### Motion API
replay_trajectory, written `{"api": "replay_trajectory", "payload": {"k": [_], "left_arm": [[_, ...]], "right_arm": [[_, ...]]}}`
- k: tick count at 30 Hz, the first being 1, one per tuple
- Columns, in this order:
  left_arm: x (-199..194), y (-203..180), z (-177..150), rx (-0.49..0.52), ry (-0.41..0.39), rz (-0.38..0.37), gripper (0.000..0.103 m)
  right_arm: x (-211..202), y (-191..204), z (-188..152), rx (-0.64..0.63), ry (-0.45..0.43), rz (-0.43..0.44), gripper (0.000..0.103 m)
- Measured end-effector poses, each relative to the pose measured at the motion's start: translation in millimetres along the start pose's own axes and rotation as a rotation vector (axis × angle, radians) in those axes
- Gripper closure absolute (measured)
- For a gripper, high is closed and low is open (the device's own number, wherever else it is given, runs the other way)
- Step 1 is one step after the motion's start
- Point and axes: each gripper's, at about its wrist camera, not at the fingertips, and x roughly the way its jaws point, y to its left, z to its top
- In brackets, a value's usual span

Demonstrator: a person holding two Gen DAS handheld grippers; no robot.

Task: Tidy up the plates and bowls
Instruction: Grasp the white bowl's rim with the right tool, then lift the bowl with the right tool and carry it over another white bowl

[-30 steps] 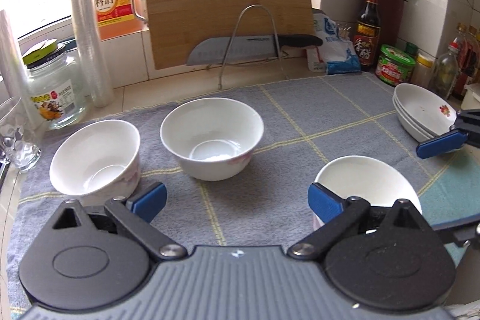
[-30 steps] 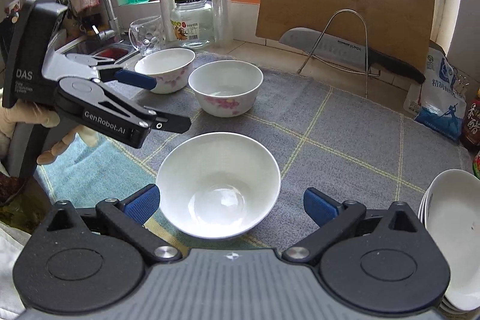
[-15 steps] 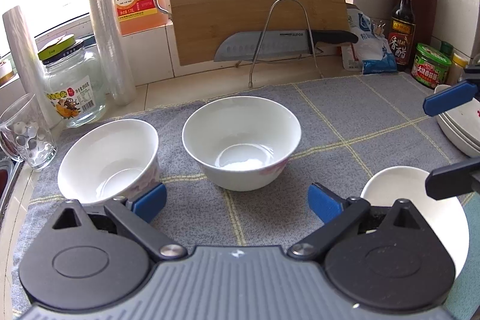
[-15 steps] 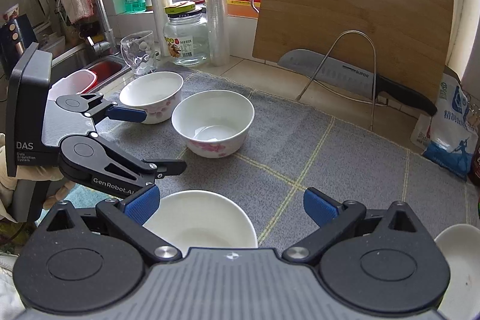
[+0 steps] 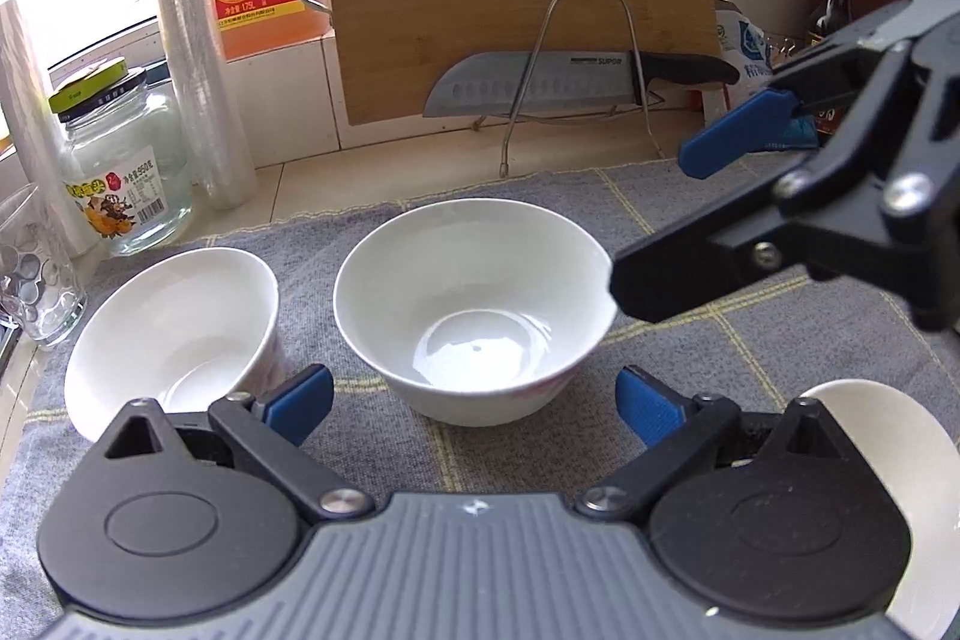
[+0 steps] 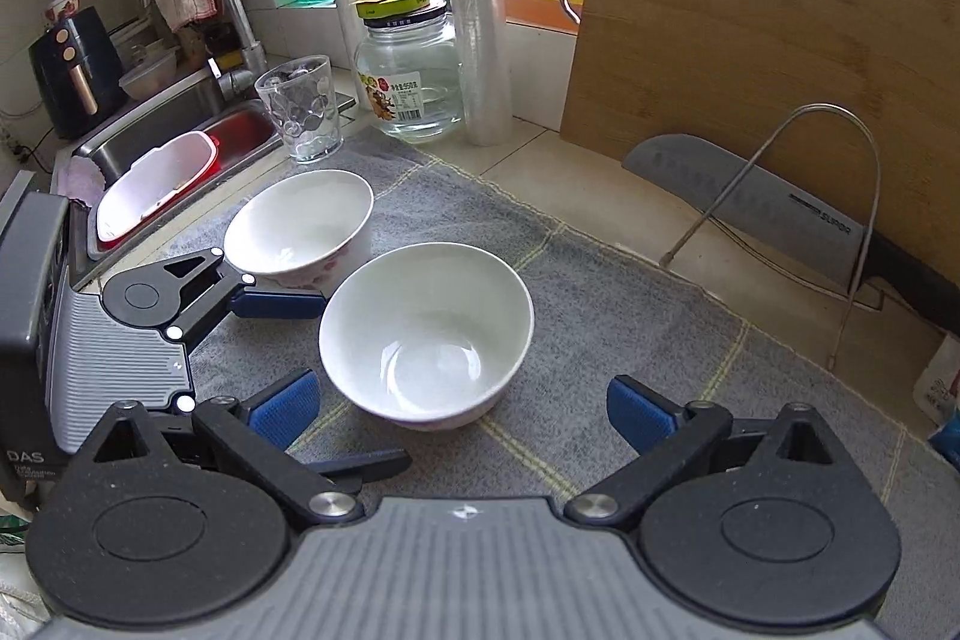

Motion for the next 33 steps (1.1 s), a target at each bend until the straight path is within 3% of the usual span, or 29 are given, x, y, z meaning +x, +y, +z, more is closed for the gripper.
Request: {"api": "replay_trajectory", "payload": {"k": [6, 17, 21, 26, 33], "left_arm": [[5, -1, 1, -0.011, 0.003, -0.002, 0.004], [9, 1, 5, -0.013, 0.009, 0.000, 0.008], [11, 0, 5, -0.007, 0.014, 0.002, 0.015], [11, 0, 6, -0.001, 0.012, 0.000, 0.016], [9, -2, 8, 0.025, 0.008, -0.001, 0.017]], "right_arm": [[30, -4, 20, -0.048, 0.049, 0.047, 0.001], [69, -10, 34, -0.060, 0.098, 0.104, 0.015], [74, -14, 35, -0.040, 0.100, 0.131, 0.018], [78, -15, 36, -0.041, 0.102, 0.151, 0.024], [79, -16, 36, -0.032, 0.099, 0.156, 0.024]]}}
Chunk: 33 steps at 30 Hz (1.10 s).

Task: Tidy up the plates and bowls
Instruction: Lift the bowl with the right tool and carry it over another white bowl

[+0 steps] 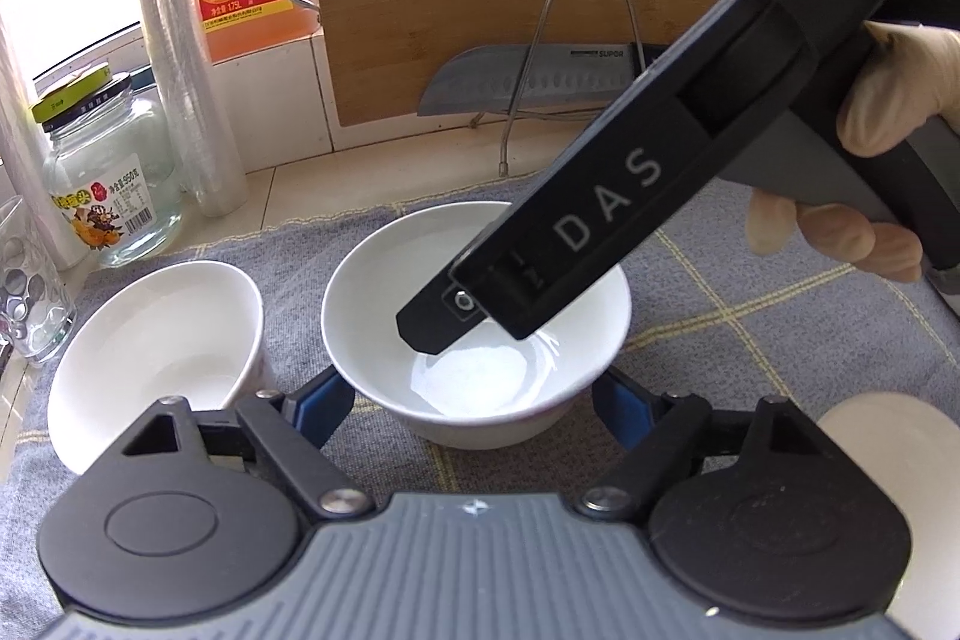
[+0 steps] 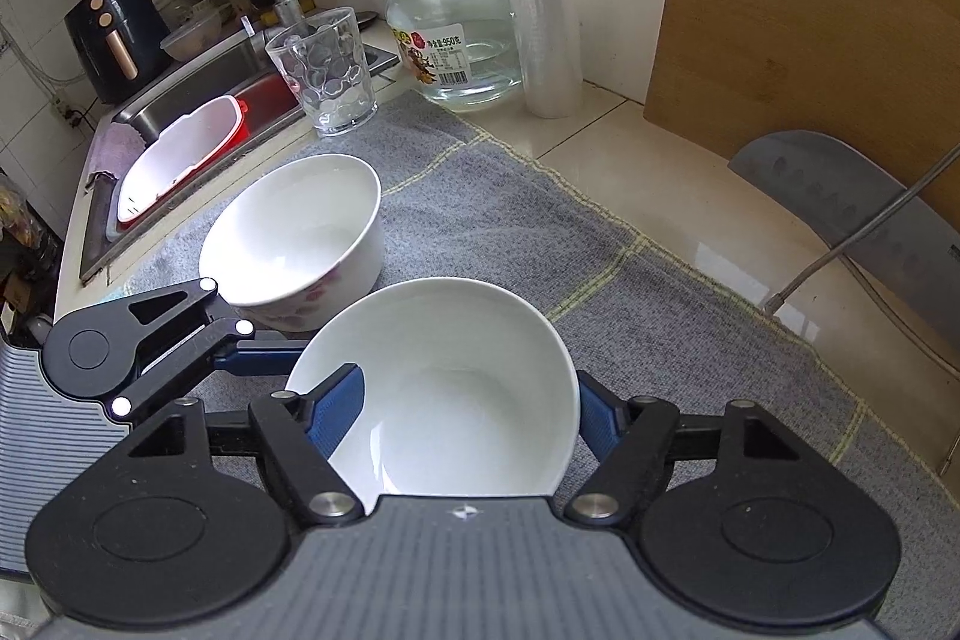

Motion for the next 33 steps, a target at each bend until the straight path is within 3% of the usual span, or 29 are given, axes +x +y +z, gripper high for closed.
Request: {"api": "replay_trajectory", "payload": {"k": [18, 33], "left_arm": [[-34, -5, 12, 0.028, -0.010, -0.039, 0.017], [-80, -30, 2, 0.088, -0.031, -0.115, 0.017]], "right_arm": [[-40, 18, -5, 0.036, -0.040, -0.022, 0.024], [-103, 51, -47, 0.074, -0.116, -0.054, 0.024]]}}
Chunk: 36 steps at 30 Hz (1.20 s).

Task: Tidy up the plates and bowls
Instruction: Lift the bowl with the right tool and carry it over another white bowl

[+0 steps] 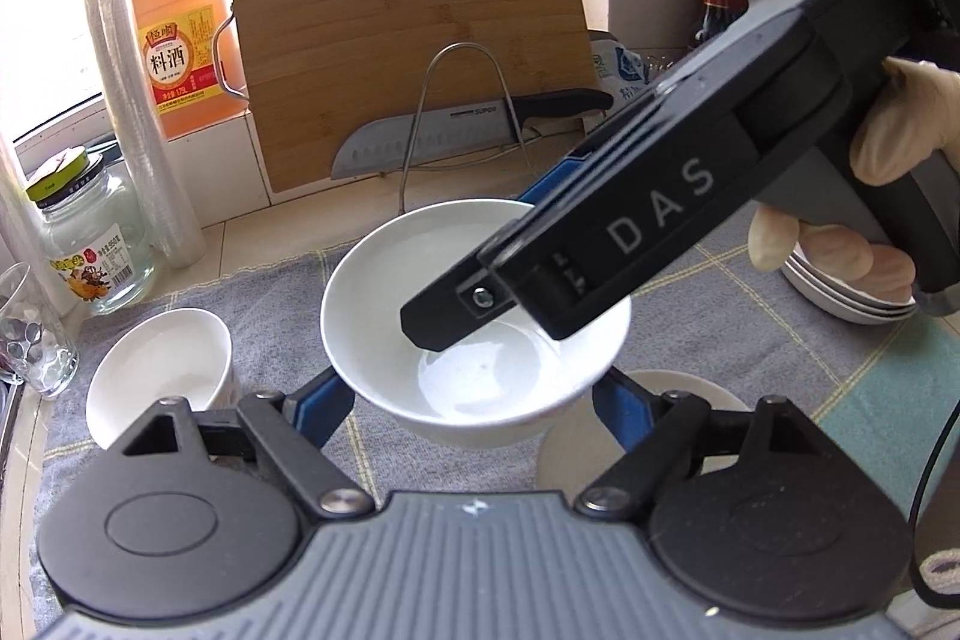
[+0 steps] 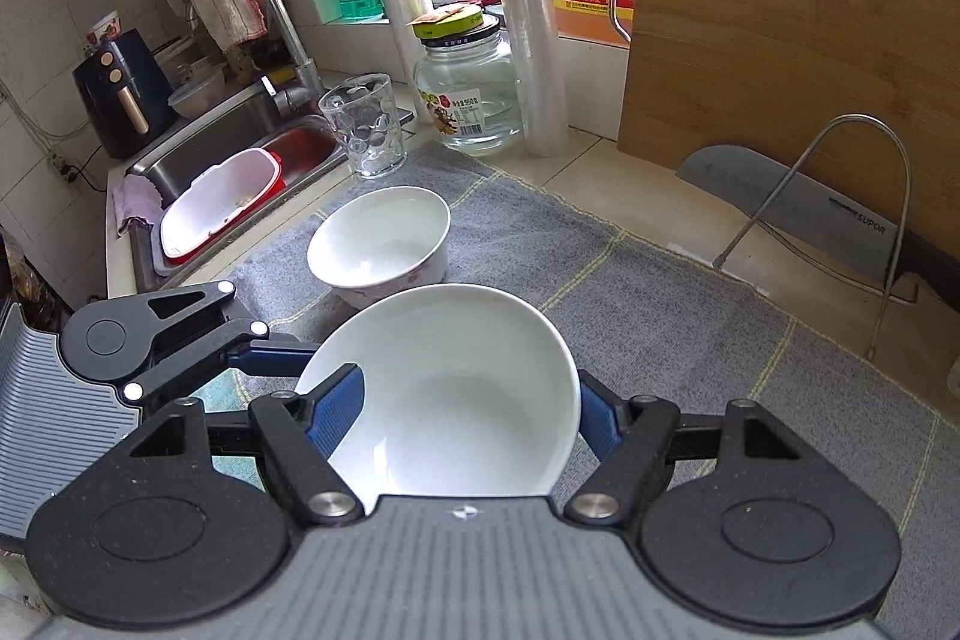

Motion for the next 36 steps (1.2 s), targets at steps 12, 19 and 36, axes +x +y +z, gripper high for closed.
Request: {"api": "replay_trajectory", "payload": {"k": [12, 19, 36], "left_arm": [[-24, -32, -20, 0.021, 0.028, -0.080, 0.017], [-28, -44, -28, 0.028, 0.048, -0.109, 0.017], [-25, -52, -40, 0.042, 0.076, -0.141, 0.017]], "right_arm": [[-31, 16, -49, 0.042, -0.009, -0.042, 0.024], [-40, 22, -69, 0.066, -0.008, -0.061, 0.024], [-36, 22, -88, 0.090, 0.019, -0.085, 0.024]]}}
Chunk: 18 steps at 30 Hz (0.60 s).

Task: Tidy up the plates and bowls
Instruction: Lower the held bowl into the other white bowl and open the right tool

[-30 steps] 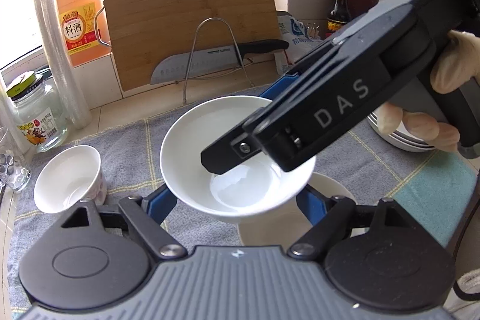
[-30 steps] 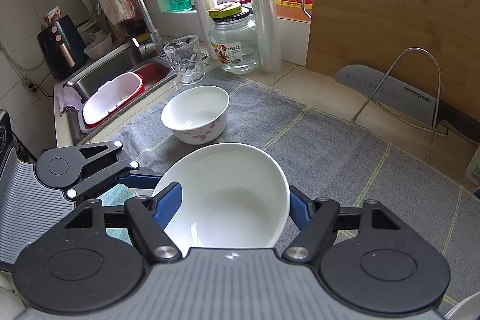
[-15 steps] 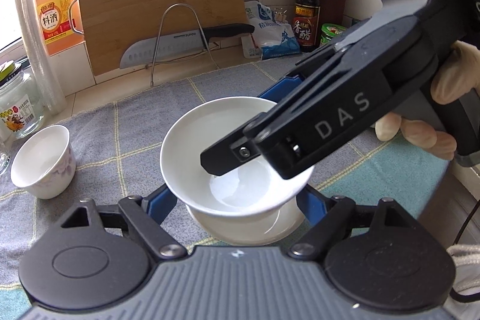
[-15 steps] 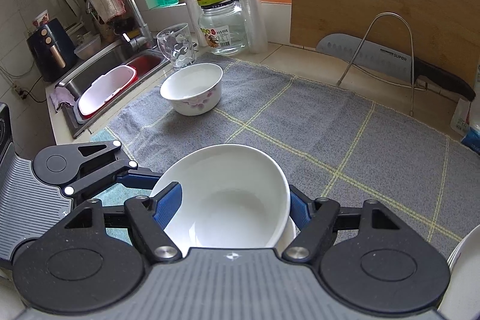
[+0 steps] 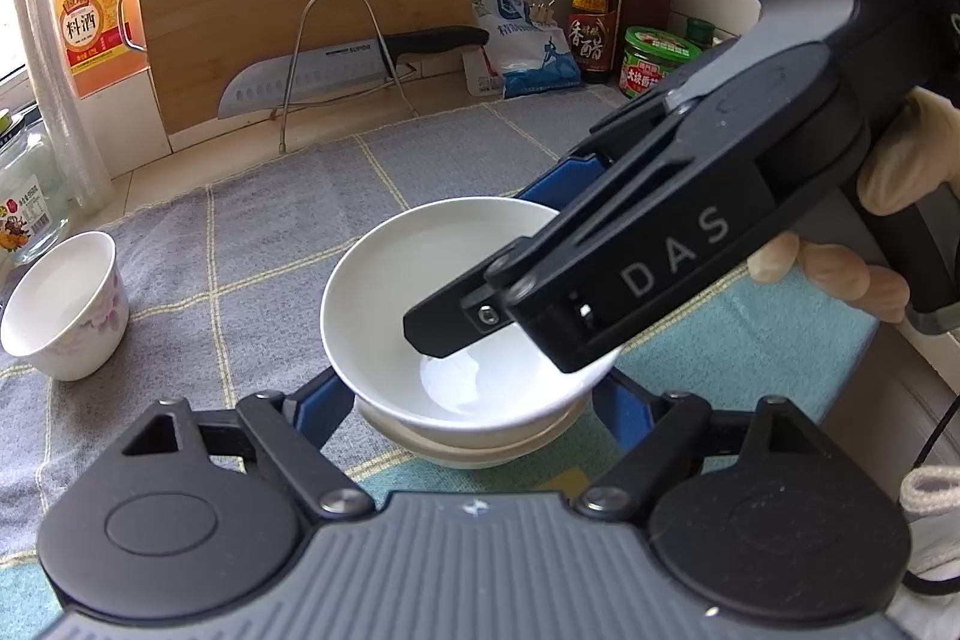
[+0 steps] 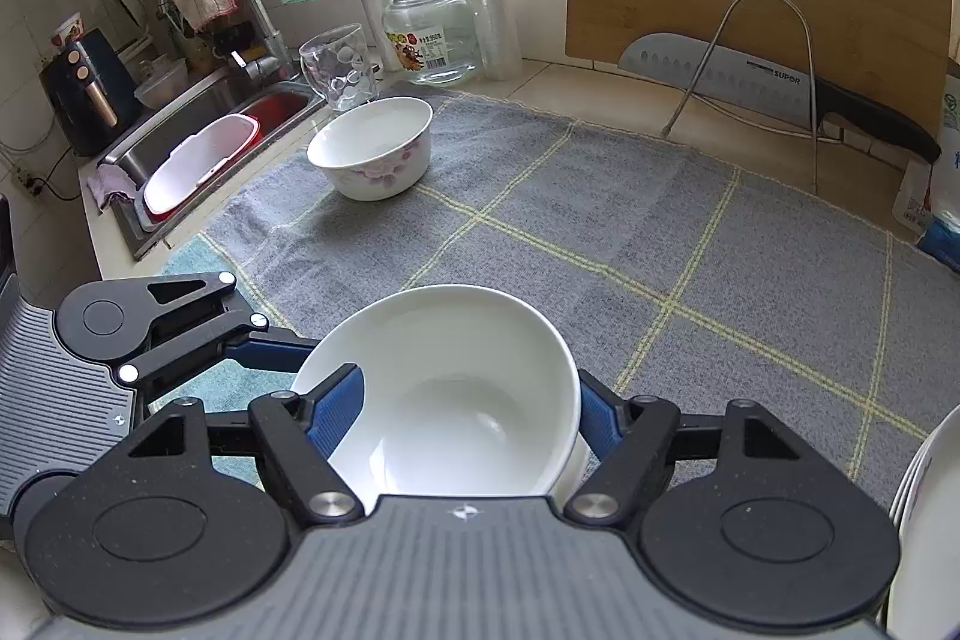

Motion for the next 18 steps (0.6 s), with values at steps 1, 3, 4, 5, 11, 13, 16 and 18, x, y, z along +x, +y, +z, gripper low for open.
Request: {"api": "replay_trajectory", "payload": {"k": [1, 3, 4, 5, 11, 13, 16, 18], "left_arm": [[0.7, 0.0, 0.0, 0.003, 0.001, 0.000, 0.017], [2.2, 0.2, 0.0, 0.006, 0.006, 0.000, 0.017], [3.2, -0.1, -0.1, 0.007, 0.009, 0.000, 0.017], [3.2, -0.8, -0.7, 0.010, 0.009, 0.001, 0.017], [3.5, -1.9, -1.5, 0.028, 0.006, 0.003, 0.017], [3.7, -2.4, -1.6, 0.030, 0.003, 0.003, 0.017], [4.0, -2.3, -1.9, 0.032, 0.001, 0.004, 0.016], [4.3, -2.6, -2.2, 0.033, 0.001, 0.007, 0.015]], "right_arm": [[0.2, -0.2, -0.5, 0.000, 0.000, -0.001, 0.024], [0.9, -0.9, -1.2, 0.001, 0.001, -0.002, 0.024], [1.3, -0.9, -1.5, 0.000, 0.002, -0.002, 0.024], [2.2, -0.9, -2.0, 0.000, 0.004, -0.003, 0.024], [3.6, -1.5, -4.1, -0.002, 0.004, -0.009, 0.024], [3.3, -2.0, -4.4, -0.002, 0.002, -0.009, 0.024], [3.1, -2.2, -5.4, -0.004, -0.001, -0.010, 0.024], [3.5, -2.2, -6.1, -0.003, 0.000, -0.009, 0.024]]}}
